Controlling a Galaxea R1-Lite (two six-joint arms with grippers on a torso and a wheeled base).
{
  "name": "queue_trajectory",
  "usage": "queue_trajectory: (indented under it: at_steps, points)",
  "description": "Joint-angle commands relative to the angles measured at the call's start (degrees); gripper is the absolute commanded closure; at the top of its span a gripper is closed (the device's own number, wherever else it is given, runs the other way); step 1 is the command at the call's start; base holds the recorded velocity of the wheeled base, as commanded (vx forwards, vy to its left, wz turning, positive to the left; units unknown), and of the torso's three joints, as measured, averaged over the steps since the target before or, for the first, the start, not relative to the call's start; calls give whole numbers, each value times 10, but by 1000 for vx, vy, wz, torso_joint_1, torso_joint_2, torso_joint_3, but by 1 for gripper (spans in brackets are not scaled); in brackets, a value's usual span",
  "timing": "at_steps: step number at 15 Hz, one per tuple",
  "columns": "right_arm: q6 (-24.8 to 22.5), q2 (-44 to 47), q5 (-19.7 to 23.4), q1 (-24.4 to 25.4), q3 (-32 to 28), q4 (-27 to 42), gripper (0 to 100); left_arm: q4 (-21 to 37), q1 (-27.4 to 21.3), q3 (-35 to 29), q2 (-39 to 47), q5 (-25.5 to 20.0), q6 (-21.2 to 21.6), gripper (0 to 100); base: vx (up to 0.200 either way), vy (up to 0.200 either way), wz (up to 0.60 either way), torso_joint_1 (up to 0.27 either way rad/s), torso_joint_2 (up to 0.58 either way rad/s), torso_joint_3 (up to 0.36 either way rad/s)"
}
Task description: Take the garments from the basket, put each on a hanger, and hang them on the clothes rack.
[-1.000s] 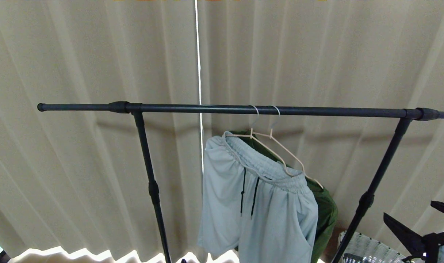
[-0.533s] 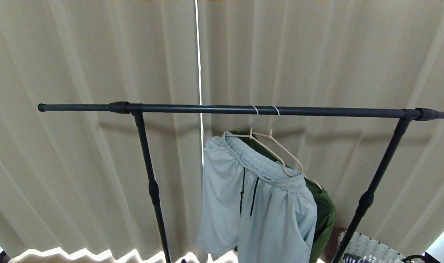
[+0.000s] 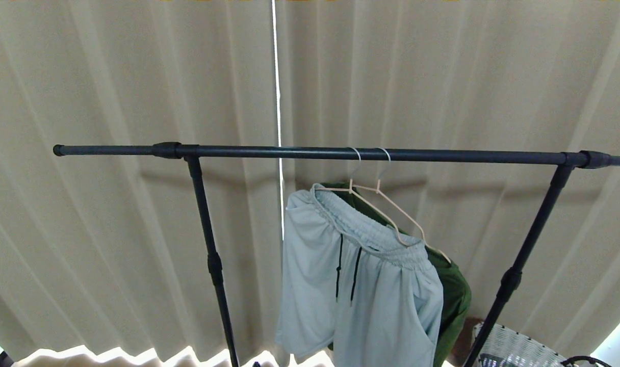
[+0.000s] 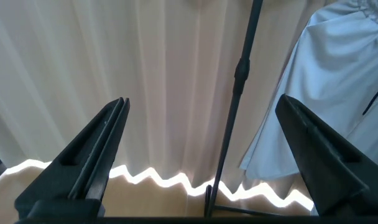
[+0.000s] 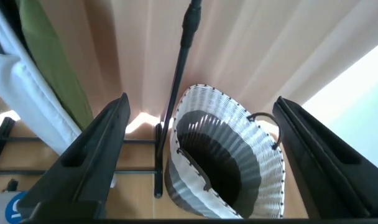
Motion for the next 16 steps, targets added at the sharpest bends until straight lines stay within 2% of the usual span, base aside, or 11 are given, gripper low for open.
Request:
queue_trajectory:
  at_steps: [1, 6, 9, 12, 14, 16]
  points:
    - [0, -68, 0, -6, -1, 7, 0, 0, 0, 1, 0, 0, -1, 0, 0, 0, 0, 0, 0, 0]
    - [15, -75, 1, -16, 2, 5, 0, -1, 0, 1, 0, 1, -7, 0, 0, 0, 0, 0, 0, 0]
    - [72, -75, 9, -15, 17, -9, 0, -1, 0, 1, 0, 1, -7, 0, 0, 0, 0, 0, 0, 0]
    - [123, -76, 54, -15, 54, -95, 0, -1, 0, 1, 0, 1, -7, 0, 0, 0, 0, 0, 0, 0]
    - [150, -76, 80, -15, 58, -102, 0, -1, 0, 1, 0, 1, -7, 0, 0, 0, 0, 0, 0, 0]
    - [150, -75, 126, -14, 58, -102, 0, -1, 0, 1, 0, 1, -7, 0, 0, 0, 0, 0, 0, 0]
